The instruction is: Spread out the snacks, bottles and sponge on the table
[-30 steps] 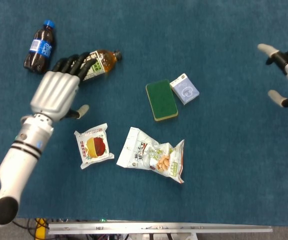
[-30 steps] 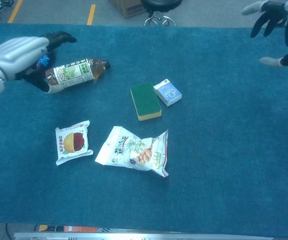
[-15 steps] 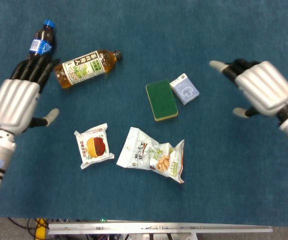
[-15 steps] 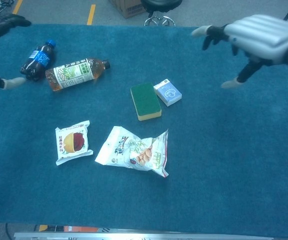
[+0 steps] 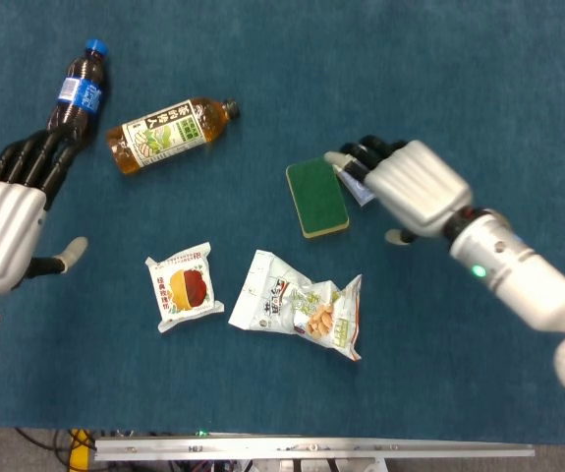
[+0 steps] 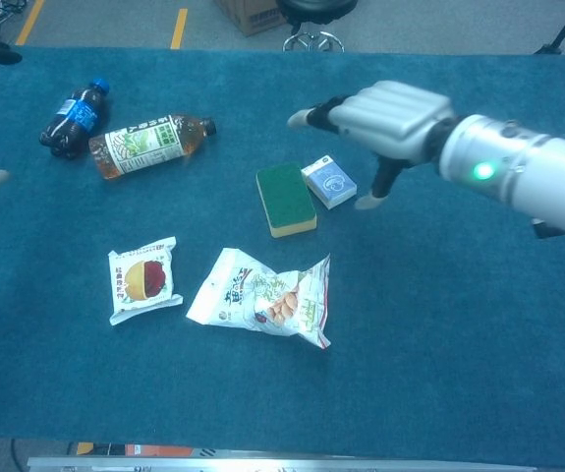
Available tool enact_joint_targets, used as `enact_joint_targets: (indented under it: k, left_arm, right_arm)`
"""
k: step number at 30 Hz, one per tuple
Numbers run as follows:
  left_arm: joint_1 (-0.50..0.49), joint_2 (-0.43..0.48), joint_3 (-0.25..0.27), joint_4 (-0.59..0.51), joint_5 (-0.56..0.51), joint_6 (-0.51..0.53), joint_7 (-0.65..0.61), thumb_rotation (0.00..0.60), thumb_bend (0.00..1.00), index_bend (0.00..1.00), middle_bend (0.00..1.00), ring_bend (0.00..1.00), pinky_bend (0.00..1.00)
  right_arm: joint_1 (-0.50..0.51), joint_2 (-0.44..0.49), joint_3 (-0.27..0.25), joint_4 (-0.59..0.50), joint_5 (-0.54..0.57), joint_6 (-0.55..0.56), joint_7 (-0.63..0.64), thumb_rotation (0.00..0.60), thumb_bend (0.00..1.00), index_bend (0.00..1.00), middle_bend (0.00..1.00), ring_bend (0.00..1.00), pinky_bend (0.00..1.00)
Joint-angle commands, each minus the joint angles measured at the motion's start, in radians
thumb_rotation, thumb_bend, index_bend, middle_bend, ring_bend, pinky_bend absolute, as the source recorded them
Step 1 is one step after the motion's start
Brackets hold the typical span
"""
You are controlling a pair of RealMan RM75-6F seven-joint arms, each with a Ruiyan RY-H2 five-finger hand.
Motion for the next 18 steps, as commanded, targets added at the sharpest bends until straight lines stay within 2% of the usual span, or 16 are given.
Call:
enact_joint_targets:
  k: [1,10,18]
  left_arm:
    - [0.010,0.008,0.001,-0.002,0.003,0.002,-0.003,0.600,0.24,0.02,0.00,0.00,0.08]
    - [0.040,0.033,0.006,-0.003,0.005,-0.003,-0.027,0.600,0.24,0.02,0.00,0.00,0.08]
    - [0.057,0.042,0.004,0.003,0.005,-0.009,-0.043,0.600,0.24,0.02,0.00,0.00,0.08]
  right_arm:
    - [0.065,-0.067,-0.006,0.052,0.079,-0.003,-0.070,0.600,0.00,0.00,0.12,0.11,0.34]
    - [0.194,-0.200,-0.019,0.173,0.283,-0.002,-0.170,0.600,0.00,0.00,0.10,0.09,0.31]
    - [0.270,-0.299,-0.043,0.263,0.378,0.026,-0.235,0.600,0.00,0.00,0.10,0.09,0.30]
